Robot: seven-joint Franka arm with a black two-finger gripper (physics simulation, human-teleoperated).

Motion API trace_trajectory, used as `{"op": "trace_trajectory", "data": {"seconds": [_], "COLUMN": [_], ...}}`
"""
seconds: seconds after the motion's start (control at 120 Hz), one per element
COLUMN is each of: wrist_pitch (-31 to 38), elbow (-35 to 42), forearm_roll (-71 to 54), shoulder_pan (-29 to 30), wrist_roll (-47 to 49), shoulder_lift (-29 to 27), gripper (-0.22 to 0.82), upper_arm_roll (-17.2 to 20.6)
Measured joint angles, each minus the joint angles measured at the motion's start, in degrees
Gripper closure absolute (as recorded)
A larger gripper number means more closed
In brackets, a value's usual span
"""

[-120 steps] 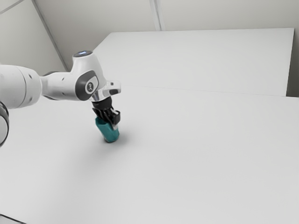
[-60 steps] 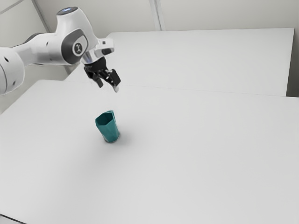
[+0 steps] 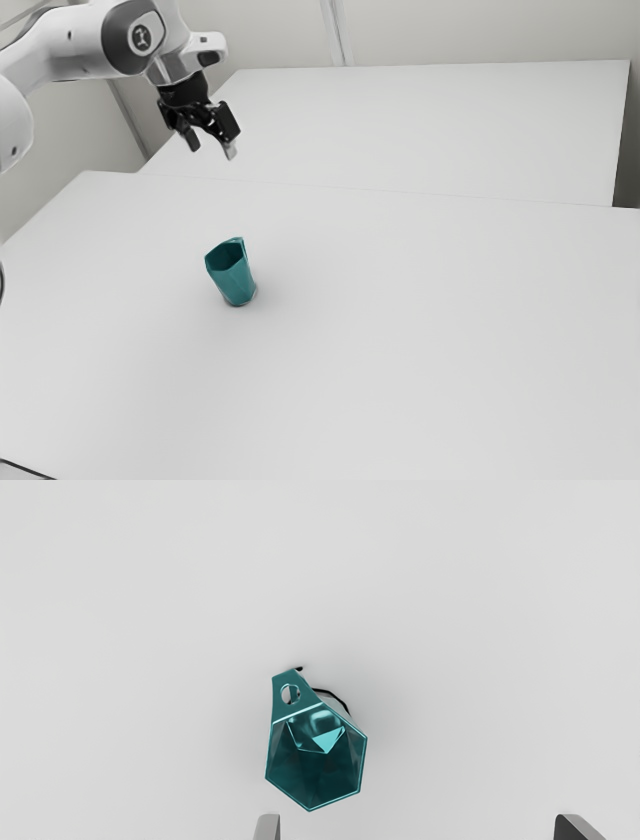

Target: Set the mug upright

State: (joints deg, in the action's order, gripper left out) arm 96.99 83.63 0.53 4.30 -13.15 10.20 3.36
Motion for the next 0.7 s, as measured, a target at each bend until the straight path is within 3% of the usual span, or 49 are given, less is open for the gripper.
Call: {"op": "trace_trajectory", "data": {"seconds": [0.7], "wrist_pitch": [-2.35], "elbow": [-0.28], "forearm_roll": [0.43], "shoulder_pan": [0.01], "wrist_roll": [-0.03], "shoulder_lift": [-0.06], "gripper": [0.00], "upper_arm_roll": [-0.20]}}
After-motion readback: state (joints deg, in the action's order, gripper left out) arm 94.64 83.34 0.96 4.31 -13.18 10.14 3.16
